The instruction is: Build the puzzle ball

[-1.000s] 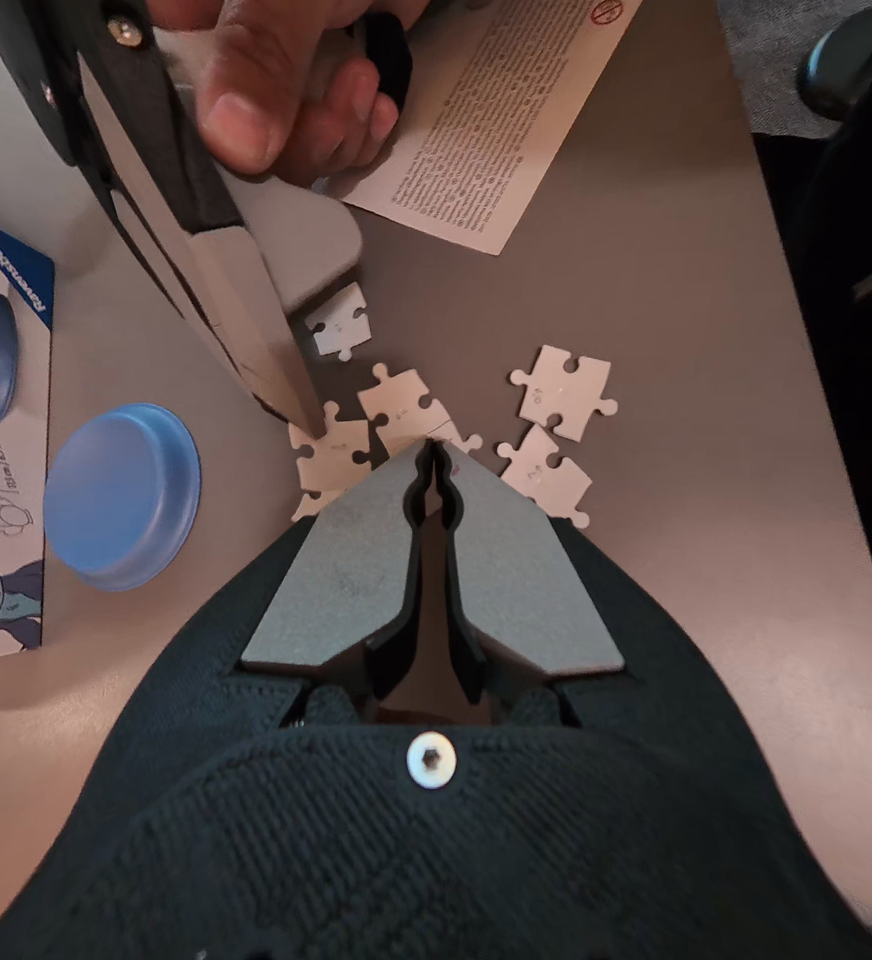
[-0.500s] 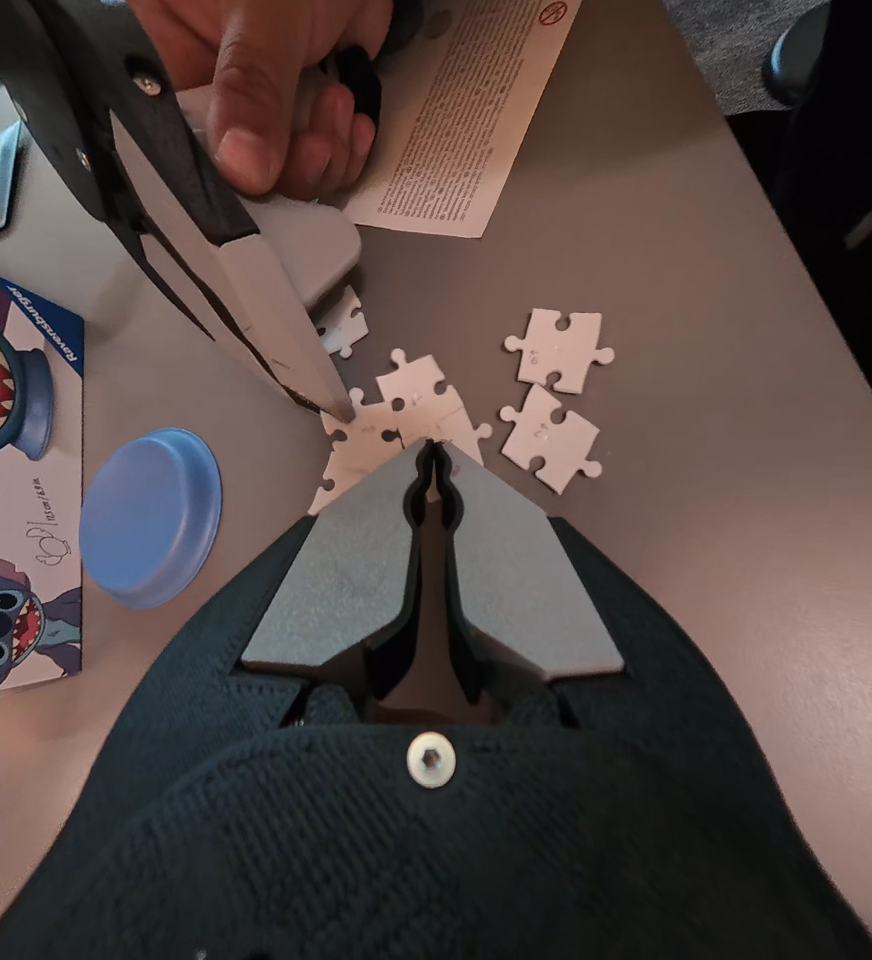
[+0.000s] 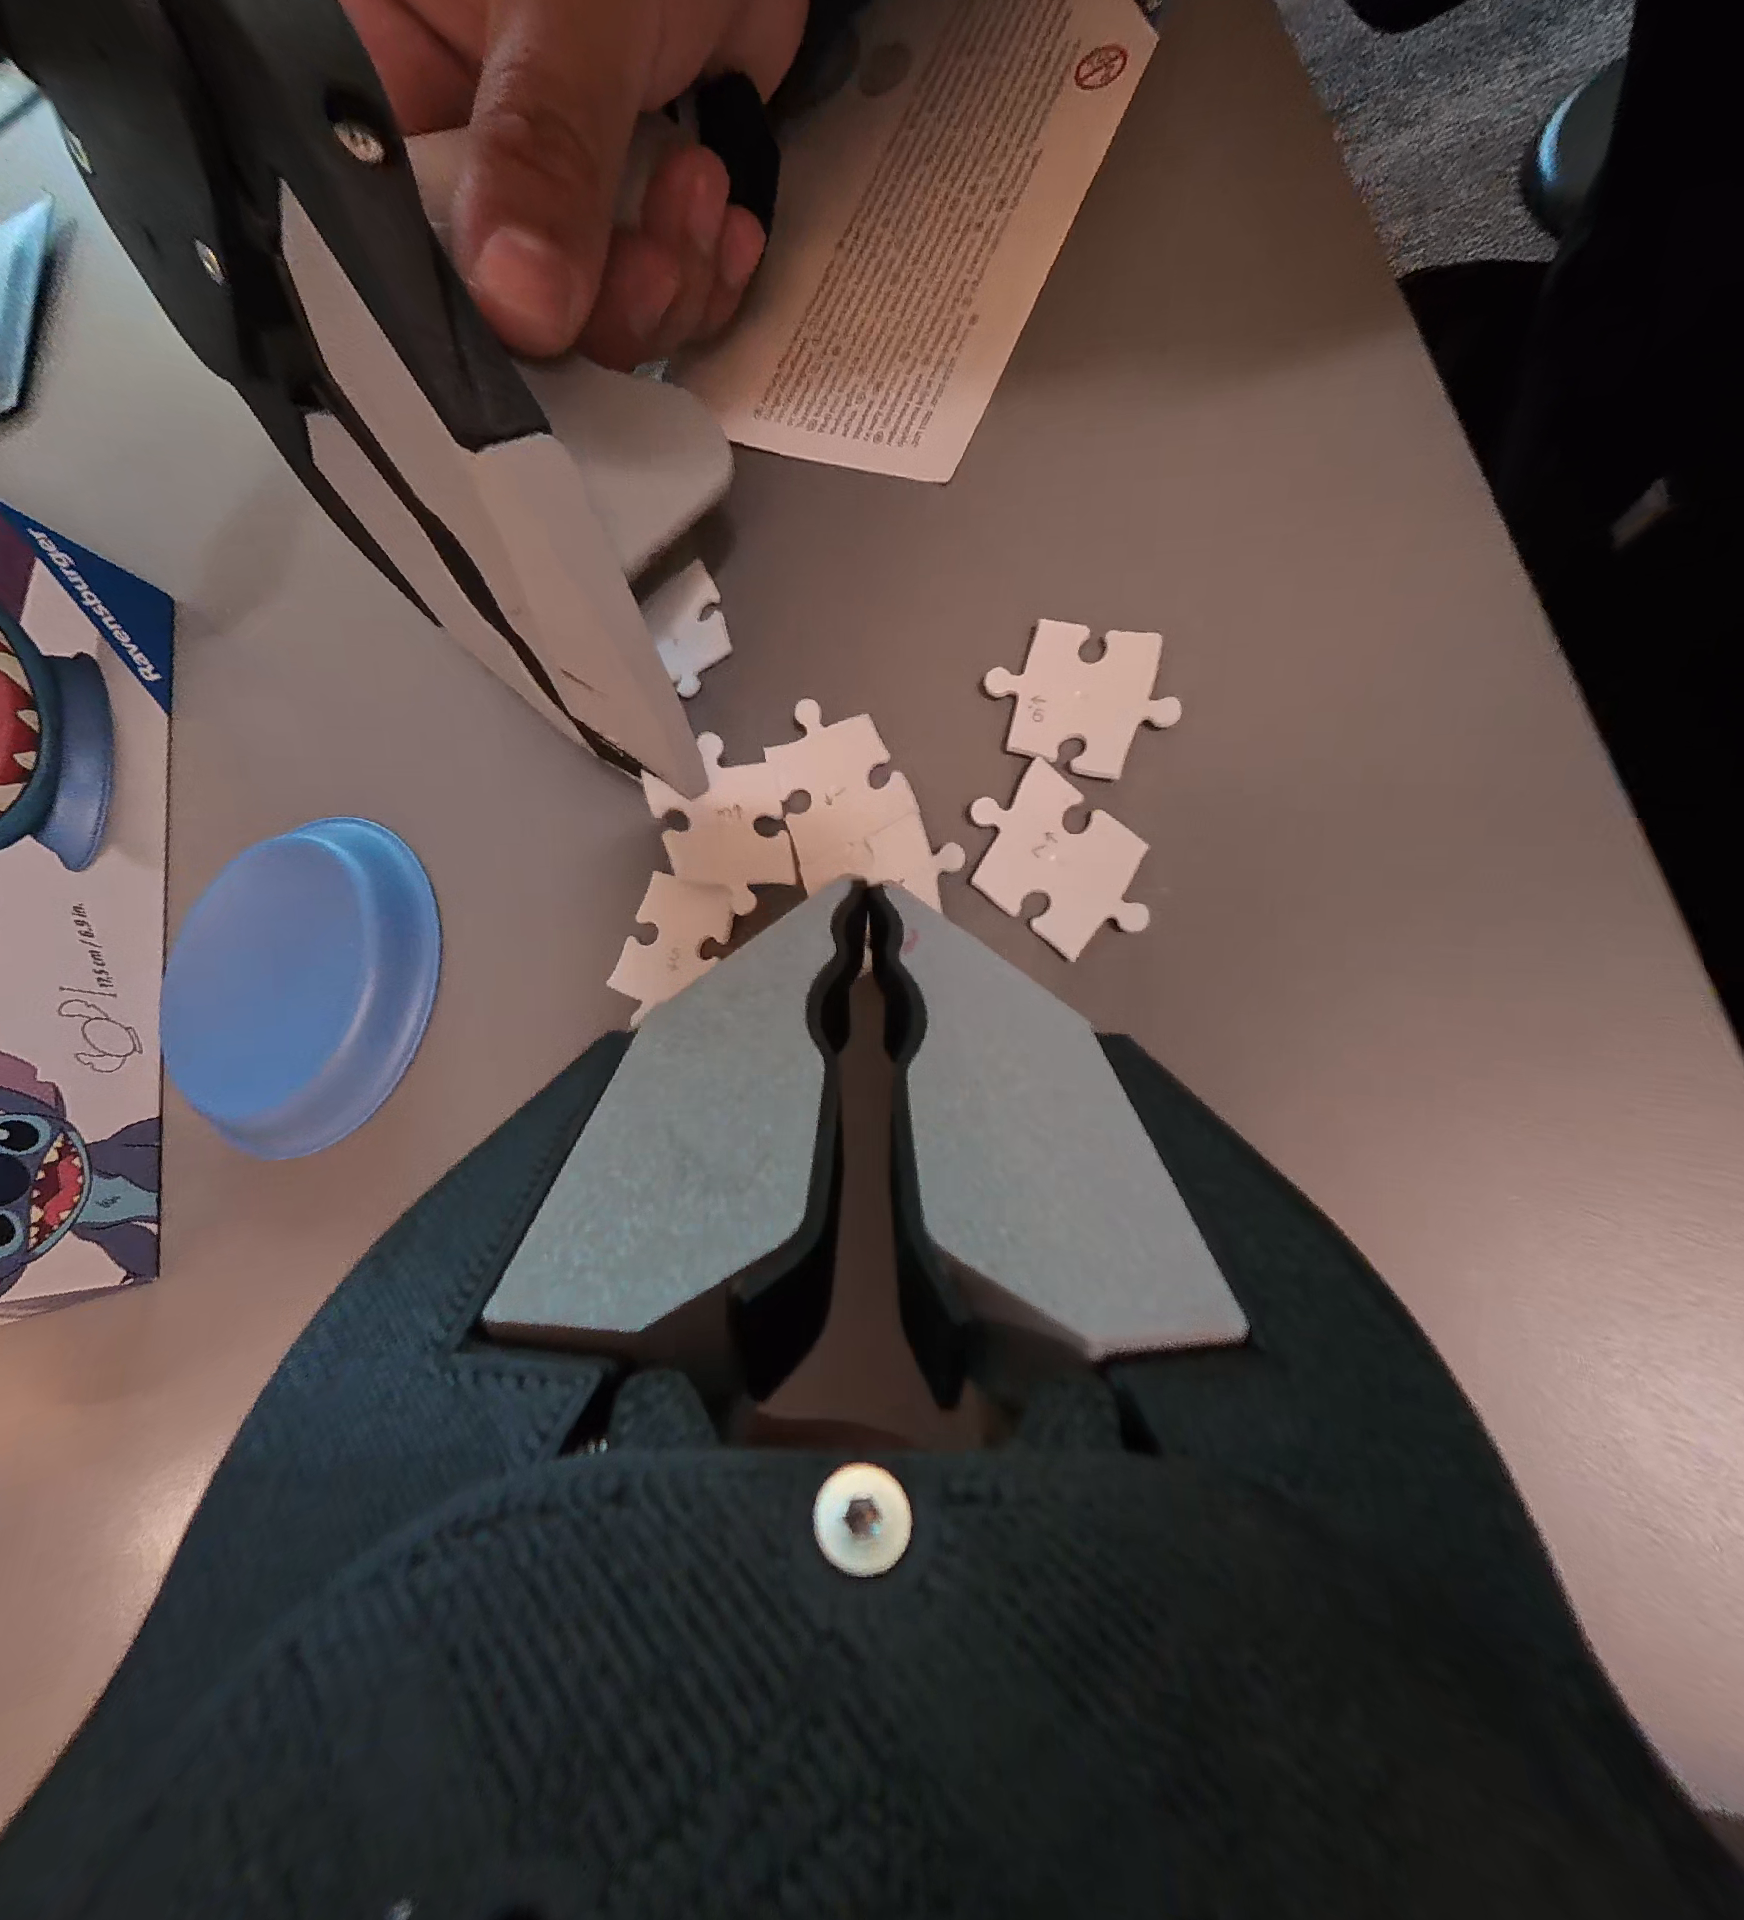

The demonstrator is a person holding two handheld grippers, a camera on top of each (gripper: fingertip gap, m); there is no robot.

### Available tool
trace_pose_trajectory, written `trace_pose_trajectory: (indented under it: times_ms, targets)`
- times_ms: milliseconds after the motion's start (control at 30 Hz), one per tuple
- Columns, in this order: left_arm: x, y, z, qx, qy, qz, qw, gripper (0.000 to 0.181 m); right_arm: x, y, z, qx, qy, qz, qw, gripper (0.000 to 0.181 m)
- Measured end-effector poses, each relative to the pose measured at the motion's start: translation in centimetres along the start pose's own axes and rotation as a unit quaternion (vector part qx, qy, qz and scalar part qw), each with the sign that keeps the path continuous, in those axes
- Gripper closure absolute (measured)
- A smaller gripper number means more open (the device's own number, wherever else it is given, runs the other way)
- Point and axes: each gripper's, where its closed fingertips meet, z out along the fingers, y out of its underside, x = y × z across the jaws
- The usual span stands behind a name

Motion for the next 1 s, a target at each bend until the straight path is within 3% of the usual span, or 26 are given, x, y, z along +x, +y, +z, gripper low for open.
trace_pose_trajectory:
  times_ms: [1000]
  targets:
    - [0.4,0.3,0.8,-0.033,-0.012,0.027,0.999,0.181,-0.8,-1.1,0.9,0.021,-0.007,-0.009,1.0,0.181]
